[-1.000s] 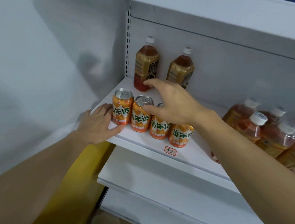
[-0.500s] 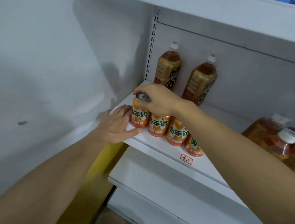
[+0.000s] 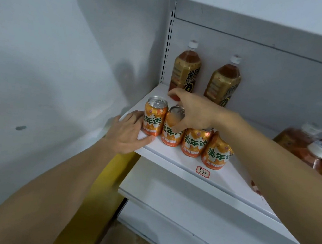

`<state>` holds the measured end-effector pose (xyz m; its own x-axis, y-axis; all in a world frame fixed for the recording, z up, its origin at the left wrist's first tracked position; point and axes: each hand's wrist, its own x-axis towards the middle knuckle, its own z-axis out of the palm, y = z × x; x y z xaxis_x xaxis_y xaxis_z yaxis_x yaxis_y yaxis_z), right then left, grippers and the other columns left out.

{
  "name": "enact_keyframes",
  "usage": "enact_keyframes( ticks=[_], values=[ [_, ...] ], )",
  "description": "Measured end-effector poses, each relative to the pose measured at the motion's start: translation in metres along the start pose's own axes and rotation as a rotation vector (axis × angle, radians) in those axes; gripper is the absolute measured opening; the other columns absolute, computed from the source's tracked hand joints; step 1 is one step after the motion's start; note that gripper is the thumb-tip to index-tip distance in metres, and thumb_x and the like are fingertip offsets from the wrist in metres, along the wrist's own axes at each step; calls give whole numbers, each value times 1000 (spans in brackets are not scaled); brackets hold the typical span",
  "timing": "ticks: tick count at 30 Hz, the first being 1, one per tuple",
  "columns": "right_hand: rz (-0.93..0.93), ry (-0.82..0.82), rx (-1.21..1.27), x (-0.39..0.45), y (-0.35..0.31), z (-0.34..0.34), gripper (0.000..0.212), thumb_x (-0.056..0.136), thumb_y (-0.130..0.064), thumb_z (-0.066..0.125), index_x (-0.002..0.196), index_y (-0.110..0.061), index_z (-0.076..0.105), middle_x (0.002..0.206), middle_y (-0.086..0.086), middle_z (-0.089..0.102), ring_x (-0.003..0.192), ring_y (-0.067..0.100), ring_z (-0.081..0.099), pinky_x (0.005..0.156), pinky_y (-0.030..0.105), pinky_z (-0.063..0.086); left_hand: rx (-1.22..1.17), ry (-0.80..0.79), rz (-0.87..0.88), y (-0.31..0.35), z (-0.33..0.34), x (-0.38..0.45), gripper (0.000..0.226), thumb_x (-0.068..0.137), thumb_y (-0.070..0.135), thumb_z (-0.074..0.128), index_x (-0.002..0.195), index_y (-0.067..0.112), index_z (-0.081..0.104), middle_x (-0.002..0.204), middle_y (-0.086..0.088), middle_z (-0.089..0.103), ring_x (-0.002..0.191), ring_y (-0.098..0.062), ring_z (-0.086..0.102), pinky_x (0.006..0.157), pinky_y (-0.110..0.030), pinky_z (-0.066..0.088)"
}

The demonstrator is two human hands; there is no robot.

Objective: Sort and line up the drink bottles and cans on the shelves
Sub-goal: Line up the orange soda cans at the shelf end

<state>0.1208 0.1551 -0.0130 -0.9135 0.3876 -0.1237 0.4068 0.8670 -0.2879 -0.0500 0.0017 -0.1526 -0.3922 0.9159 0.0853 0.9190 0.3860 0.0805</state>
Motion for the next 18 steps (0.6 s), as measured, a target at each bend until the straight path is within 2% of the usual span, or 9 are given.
enact_keyframes(
  ticks=[8, 14, 18],
  values=[
    [-14, 61, 14, -1, 5, 6, 108, 68, -47, 92, 155, -28, 31, 152, 3, 49, 133, 23, 51, 103, 42, 52, -16, 18, -22, 1, 0, -2, 87, 91, 80, 31, 157, 23, 28, 164, 0, 32, 151, -20, 31, 119, -56, 31],
    [-12, 81, 15, -4, 5, 9, 107, 71, -47, 90, 156, -28, 29, 151, 3, 50, 133, 23, 51, 104, 43, 51, -30, 6, -7, -2, 1, 0, 101, 80, 86, 8, 157, 24, 29, 163, 0, 33, 150, -20, 31, 118, -58, 31],
    [-10, 74, 49, -7, 2, 9, 105, 72, -54, 87, 156, -29, 28, 150, 3, 51, 134, 22, 51, 106, 42, 50, -47, 25, -10, -2, 1, 0, 97, 82, 87, 12, 155, 25, 31, 162, 1, 36, 148, -20, 35, 116, -57, 34]
  ],
)
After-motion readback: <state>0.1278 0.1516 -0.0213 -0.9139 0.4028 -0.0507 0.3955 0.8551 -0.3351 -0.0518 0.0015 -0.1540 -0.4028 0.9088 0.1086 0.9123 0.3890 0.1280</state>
